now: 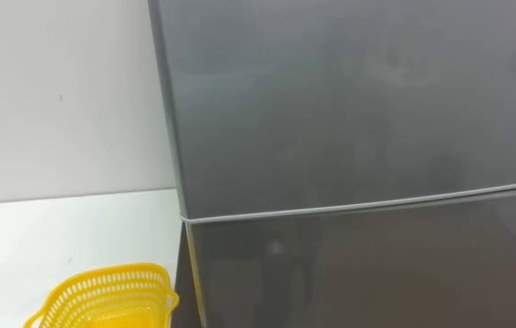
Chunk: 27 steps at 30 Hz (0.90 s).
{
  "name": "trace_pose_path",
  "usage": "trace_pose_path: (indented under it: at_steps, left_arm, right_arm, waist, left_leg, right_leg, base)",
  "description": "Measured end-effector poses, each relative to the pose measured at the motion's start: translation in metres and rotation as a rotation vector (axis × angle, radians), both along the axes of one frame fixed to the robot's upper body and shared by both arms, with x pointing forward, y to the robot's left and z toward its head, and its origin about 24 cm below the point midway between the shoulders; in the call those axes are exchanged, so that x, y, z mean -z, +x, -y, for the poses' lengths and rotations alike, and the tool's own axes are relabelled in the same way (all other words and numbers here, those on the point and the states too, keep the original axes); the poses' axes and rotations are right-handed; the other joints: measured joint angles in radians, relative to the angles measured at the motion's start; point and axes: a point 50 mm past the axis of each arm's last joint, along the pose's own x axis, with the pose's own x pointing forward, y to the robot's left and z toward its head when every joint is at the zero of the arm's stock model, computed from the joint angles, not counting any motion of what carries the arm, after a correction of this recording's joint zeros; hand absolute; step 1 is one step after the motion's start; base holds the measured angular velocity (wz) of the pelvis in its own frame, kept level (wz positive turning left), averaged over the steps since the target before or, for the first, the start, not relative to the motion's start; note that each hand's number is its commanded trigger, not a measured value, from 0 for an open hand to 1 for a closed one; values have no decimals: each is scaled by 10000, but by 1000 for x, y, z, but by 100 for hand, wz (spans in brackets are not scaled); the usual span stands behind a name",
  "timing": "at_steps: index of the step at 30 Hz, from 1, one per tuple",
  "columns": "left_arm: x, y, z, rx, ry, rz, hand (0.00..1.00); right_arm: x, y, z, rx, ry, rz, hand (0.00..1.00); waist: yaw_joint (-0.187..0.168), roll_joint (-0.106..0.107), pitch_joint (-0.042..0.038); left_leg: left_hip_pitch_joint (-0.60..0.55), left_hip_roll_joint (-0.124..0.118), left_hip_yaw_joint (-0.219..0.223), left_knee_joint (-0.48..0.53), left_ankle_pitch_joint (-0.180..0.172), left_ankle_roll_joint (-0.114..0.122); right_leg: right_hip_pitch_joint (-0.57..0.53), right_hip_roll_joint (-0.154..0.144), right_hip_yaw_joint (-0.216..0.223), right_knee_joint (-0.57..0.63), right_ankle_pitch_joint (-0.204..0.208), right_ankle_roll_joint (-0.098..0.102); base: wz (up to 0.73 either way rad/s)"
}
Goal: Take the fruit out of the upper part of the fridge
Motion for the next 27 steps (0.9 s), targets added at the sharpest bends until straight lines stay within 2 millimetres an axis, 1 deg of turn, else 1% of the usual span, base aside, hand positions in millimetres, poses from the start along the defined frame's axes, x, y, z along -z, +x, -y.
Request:
trace_pose_path:
  at_steps: [18, 24, 27]
  left_arm:
    - [0, 3, -1, -28, 123, 160, 0]
    - [0, 1, -1, -696, 249, 342, 0]
    - [0, -1, -1, -1932, 330, 552, 0]
  right_arm:
    - [0, 3, 0, -204, 8, 93, 0]
    - [0, 0, 1, 59, 5, -145, 0]
    - [0, -2, 1, 106, -4, -225, 0]
  waist:
    - [1, -27, 7]
    - [13, -34, 12]
    - [17, -35, 15]
  left_leg:
    - [12, -6, -1, -17, 0, 1]
    - [20, -14, -16, -22, 0, 2]
    - [15, -7, -18, -24, 0, 2]
  right_leg:
    - [-10, -1, 24, -5, -1, 1]
    - [9, -4, -17, -6, -2, 4]
    - [7, 5, -18, -19, -3, 4]
  base:
    - [0]
    - [0]
    - [0]
